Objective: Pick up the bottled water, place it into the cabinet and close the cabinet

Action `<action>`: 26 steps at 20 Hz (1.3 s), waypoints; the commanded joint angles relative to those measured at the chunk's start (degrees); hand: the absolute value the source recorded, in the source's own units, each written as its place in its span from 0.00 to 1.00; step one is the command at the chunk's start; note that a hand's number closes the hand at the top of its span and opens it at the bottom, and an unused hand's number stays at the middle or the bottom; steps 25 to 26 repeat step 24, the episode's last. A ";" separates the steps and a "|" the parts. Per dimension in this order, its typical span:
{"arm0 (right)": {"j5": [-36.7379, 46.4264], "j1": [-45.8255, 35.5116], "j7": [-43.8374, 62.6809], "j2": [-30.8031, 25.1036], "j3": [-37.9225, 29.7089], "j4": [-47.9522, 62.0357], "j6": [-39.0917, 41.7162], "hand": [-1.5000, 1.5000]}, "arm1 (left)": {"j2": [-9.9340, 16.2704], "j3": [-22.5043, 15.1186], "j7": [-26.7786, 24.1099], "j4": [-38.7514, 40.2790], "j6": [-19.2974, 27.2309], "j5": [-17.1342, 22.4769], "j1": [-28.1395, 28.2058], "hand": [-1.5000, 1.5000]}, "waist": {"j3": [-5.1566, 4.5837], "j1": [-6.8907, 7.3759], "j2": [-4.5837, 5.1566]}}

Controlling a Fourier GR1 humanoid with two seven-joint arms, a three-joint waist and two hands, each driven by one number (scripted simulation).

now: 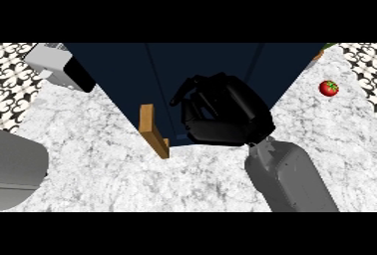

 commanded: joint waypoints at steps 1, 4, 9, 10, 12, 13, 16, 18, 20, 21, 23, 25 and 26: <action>-3.52 -7.76 -0.85 -1.00 -7.06 9.41 4.71 1.00 | -0.98 3.46 1.36 0.40 -2.00 2.51 1.17 0.00 | 0.00 -0.25 -0.14; -3.81 -10.97 -4.24 -2.09 -9.00 16.32 9.25 1.00 | -1.83 5.19 1.21 2.23 -4.79 3.12 0.29 0.00 | -0.01 -0.26 -0.10; -4.37 -12.87 -6.92 -3.62 -10.72 22.66 15.29 1.00 | -2.33 5.57 4.84 -0.80 -3.37 4.71 0.66 0.00 | 0.03 -0.52 0.01; -3.06 -15.61 -4.31 -1.52 -9.56 21.55 11.72 1.00 | -5.05 5.23 4.23 -0.74 -5.80 2.87 1.93 0.00 | 0.00 -0.36 -0.19; -3.25 -16.74 -5.52 -1.93 -11.09 24.07 12.30 1.00 | -2.46 9.47 3.98 2.98 -9.12 6.33 3.03 0.00 | -0.02 0.16 -0.14; -3.33 -18.30 -5.53 -1.65 -11.24 26.59 13.02 1.00 | -3.16 6.71 4.75 2.50 -8.18 5.12 1.27 0.00 | -0.03 0.16 0.04; -2.79 -19.03 -6.66 0.33 -10.55 27.65 12.58 1.00 | -2.27 7.68 6.05 -0.09 -5.84 7.60 0.73 0.00 | 0.00 0.33 0.10; -5.40 -18.37 -7.00 0.33 -8.76 28.12 12.85 1.00 | -2.21 6.67 7.40 -2.47 -3.98 8.22 0.97 0.00 | 0.03 0.80 0.22; -6.86 -21.51 -4.95 -0.06 -10.96 29.09 14.83 1.00 | -2.83 6.46 6.66 0.02 -6.04 6.49 -0.26 0.00 | -0.04 1.42 0.35; -6.78 -19.93 -6.16 0.30 -9.96 28.42 15.22 1.00 | -2.34 5.75 8.08 -1.34 -5.58 6.72 0.69 0.00 | -0.01 1.33 0.35; -6.27 -19.55 -5.46 -0.11 -10.25 27.20 15.28 1.00 | -0.91 7.42 8.38 -0.54 -4.58 7.91 -0.44 0.00 | -0.02 0.94 0.34; -7.06 -19.81 -4.97 0.26 -8.22 25.93 12.33 1.00 | -1.13 6.84 8.04 0.52 -3.88 7.51 -2.22 0.00 | -0.07 1.03 0.34; -7.06 -19.81 -4.97 0.26 -8.22 25.93 12.33 1.00 | -1.13 6.84 8.04 0.52 -3.88 7.51 -2.22 0.00 | -0.07 1.03 0.34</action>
